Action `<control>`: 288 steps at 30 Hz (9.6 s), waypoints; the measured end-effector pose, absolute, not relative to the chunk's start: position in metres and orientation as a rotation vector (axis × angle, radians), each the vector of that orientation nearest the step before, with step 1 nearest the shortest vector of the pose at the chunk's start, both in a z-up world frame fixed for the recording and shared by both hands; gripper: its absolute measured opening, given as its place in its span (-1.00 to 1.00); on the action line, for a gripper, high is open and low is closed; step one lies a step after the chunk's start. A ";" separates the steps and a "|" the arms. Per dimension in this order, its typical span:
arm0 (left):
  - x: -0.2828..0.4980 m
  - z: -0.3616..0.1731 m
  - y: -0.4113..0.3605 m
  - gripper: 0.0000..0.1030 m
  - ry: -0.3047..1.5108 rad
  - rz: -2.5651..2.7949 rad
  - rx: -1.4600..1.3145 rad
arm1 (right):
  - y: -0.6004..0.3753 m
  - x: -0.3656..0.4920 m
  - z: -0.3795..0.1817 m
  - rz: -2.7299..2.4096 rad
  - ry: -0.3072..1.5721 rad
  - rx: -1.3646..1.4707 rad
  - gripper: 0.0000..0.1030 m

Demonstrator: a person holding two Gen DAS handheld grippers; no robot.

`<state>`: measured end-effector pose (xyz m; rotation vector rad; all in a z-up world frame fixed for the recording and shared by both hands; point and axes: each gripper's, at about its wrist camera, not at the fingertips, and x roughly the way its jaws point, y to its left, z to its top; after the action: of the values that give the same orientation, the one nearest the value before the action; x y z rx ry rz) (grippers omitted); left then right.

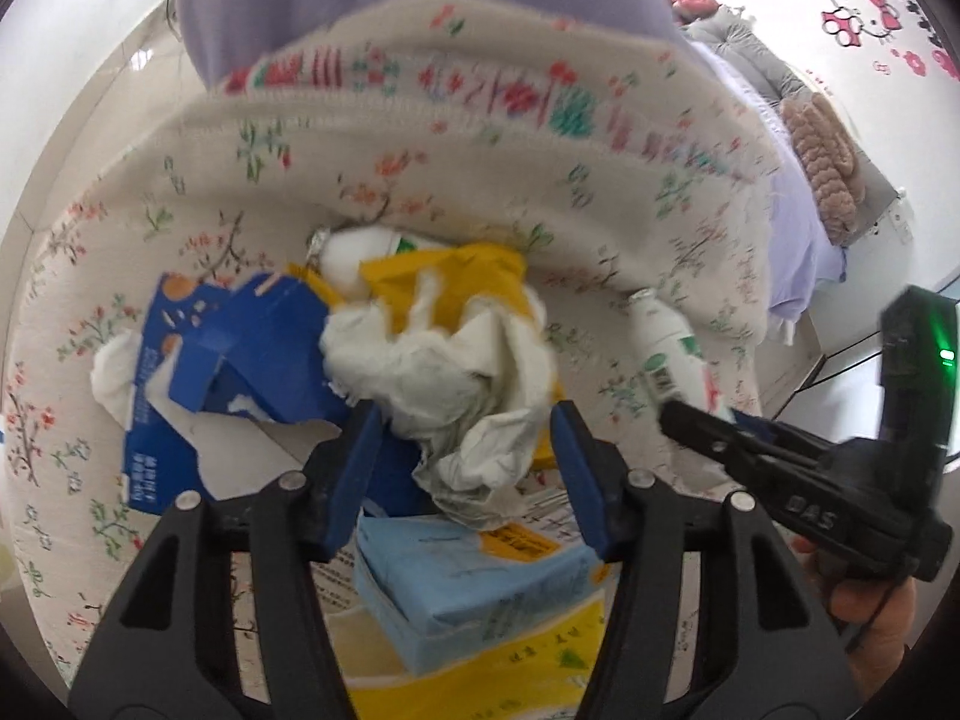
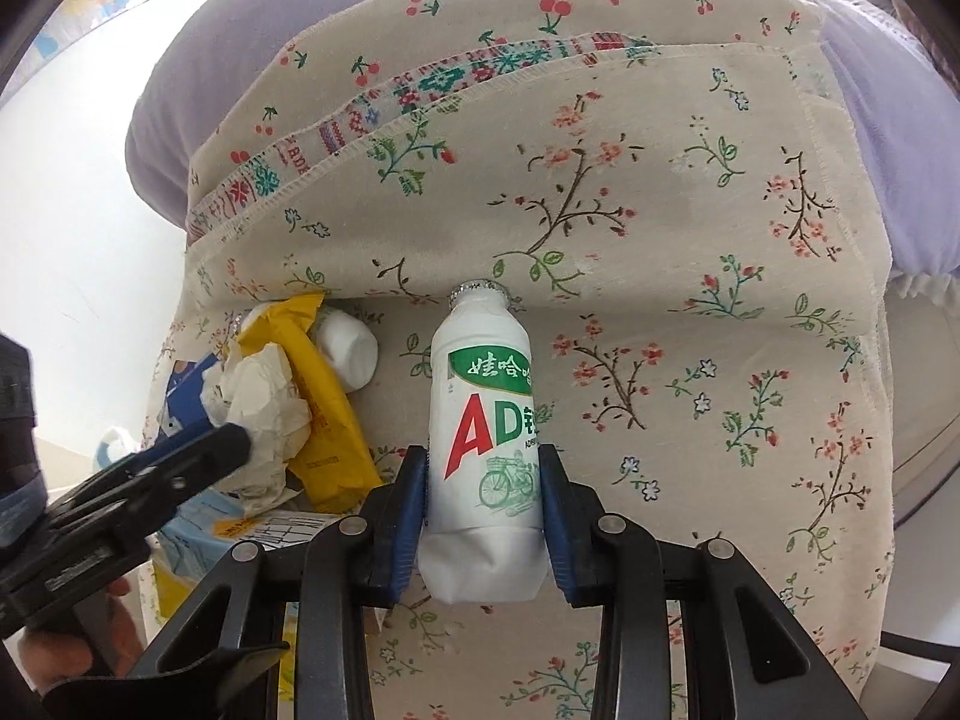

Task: Collect trash
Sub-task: 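Carry the crumpled plastic into the bin and open the left tool while the right tool holds the bottle, then move the AD bottle over the bin and open the right tool, then return the right tool to the pile and grasp the yellow wrapper, then lift the yellow wrapper with the right tool while the left tool grasps the blue tissue box, then carry the tissue box into the white bin and open the left tool while the right tool carries the wrapper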

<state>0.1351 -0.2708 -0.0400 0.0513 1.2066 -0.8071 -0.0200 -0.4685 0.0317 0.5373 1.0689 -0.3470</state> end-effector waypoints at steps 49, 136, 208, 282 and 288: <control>0.153 0.009 -0.087 -0.50 1.008 -0.638 -0.100 | -0.334 0.029 0.100 -0.102 0.894 0.458 -0.29; 0.170 -0.034 0.114 0.89 1.083 -0.032 -0.097 | -0.144 0.143 0.030 0.244 0.976 0.271 0.48; 0.164 -0.026 -0.186 0.17 1.148 -0.612 -0.101 | -0.393 0.061 0.025 -0.234 1.104 0.337 -0.83; 0.172 -0.013 -0.001 -0.95 1.051 -0.463 -0.194 | -0.249 0.087 0.085 0.047 0.955 0.291 -0.84; 0.178 -0.021 0.028 -0.95 1.057 -0.407 -0.210 | -0.221 0.099 0.080 0.093 0.957 0.278 -0.84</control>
<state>0.1785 0.0280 -0.0213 -0.2104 1.0566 -0.4071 0.0993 -0.2213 0.0797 0.2780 0.9569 0.0934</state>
